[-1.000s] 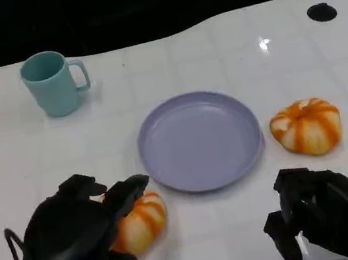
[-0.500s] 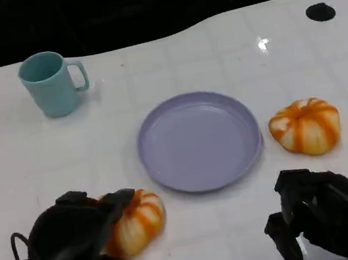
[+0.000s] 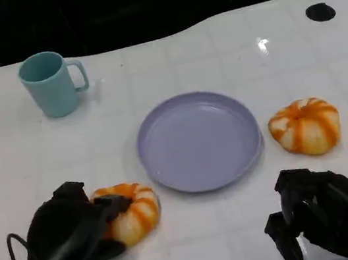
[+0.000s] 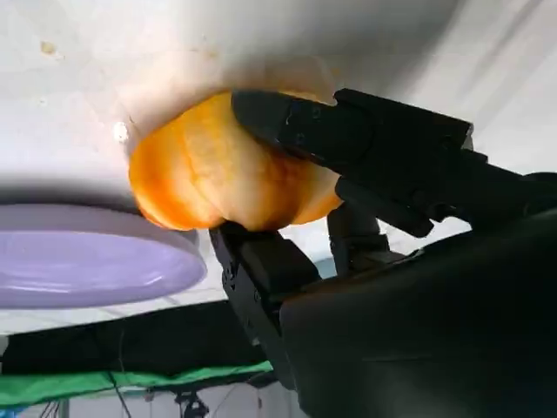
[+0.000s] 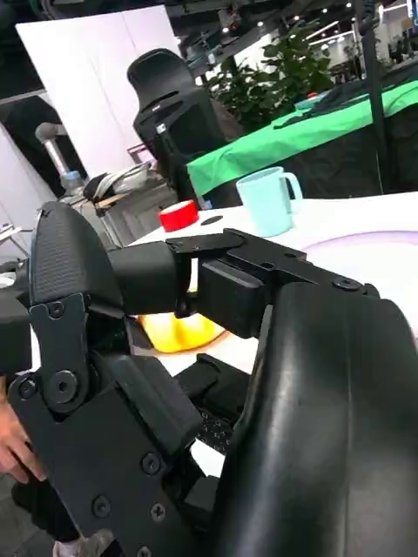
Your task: Grasp the bread from the table and place it into the plate.
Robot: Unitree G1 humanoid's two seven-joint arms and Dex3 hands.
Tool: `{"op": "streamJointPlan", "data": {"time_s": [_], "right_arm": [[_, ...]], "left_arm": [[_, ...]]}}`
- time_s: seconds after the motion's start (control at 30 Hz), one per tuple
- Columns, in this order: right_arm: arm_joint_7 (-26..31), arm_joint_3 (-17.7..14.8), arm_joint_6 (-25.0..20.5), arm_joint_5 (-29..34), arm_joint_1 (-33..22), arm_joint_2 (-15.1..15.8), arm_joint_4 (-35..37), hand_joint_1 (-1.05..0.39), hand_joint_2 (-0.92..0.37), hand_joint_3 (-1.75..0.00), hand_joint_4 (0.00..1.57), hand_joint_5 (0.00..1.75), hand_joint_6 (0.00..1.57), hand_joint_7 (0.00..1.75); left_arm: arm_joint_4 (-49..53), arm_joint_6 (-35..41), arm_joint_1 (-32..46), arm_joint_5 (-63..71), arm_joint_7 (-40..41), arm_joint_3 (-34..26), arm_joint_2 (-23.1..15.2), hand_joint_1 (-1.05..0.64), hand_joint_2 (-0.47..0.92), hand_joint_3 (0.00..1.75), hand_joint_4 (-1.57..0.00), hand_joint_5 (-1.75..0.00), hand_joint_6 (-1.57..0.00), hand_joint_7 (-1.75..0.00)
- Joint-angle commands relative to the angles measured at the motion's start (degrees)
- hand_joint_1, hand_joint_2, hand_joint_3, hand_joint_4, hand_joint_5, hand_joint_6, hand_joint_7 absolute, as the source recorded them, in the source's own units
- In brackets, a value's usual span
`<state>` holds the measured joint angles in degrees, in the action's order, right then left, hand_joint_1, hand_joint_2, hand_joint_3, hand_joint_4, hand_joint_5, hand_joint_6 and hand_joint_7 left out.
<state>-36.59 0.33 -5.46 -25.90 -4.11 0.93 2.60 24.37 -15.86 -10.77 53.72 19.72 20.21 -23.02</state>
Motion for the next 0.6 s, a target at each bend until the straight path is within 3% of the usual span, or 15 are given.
{"op": "streamJointPlan", "data": {"time_s": [0.03, 0.07, 0.13, 0.3, 0.47, 0.6], "right_arm": [[-0.2, -0.6, -0.4, -0.9, 0.0, 0.7, -0.8, -0.93, -0.65, -0.5, 1.21, 1.55, 1.05, 1.38], [-0.1, -0.7, -0.2, -0.9, 0.0, 0.7, -0.8, -0.93, -0.65, -0.5, 1.21, 1.55, 1.05, 1.38], [-0.2, -0.7, 0.0, -0.7, -0.1, 0.7, -0.7, -0.93, -0.66, -0.5, 1.21, 1.55, 1.05, 1.39], [0.0, -0.6, -0.4, -0.7, -0.2, 0.9, -1.1, -0.93, -0.66, -0.5, 1.2, 1.56, 1.04, 1.4], [0.1, -0.6, -0.2, -0.6, -0.1, 0.8, -0.9, -0.92, -0.66, -0.52, 1.21, 1.56, 1.04, 1.39], [0.1, -0.7, -0.4, -0.6, 0.2, 0.8, -0.6, -0.93, -0.65, -0.53, 1.21, 1.56, 1.04, 1.39]], "left_arm": [[1.4, 1.5, -0.7, 1.4, 0.9, 1.8, -2.2, -0.27, 0.78, 0.72, -0.84, -1.75, -0.86, -1.17], [1.6, 1.5, -0.8, 1.3, 1.3, 1.9, -2.3, -0.26, 0.77, 0.74, -0.85, -1.75, -0.82, -1.33], [1.8, 2.0, -1.0, 1.4, 1.9, 2.3, -2.3, -0.26, 0.76, 0.75, -0.85, -1.75, -0.77, -1.46], [2.1, 3.4, -1.1, 1.9, 6.1, 2.5, -2.0, -0.29, 0.75, 0.75, -0.83, -1.75, -0.75, -1.42], [-3.3, 6.9, 1.0, 1.1, 9.0, 0.7, -1.4, -0.26, 0.69, 0.75, -0.8, -1.75, -0.61, -1.72], [-10.1, 10.5, 3.0, -0.4, 5.7, -1.1, -1.1, -0.24, 0.71, 0.78, -0.77, -1.75, -0.58, -1.74]]}}
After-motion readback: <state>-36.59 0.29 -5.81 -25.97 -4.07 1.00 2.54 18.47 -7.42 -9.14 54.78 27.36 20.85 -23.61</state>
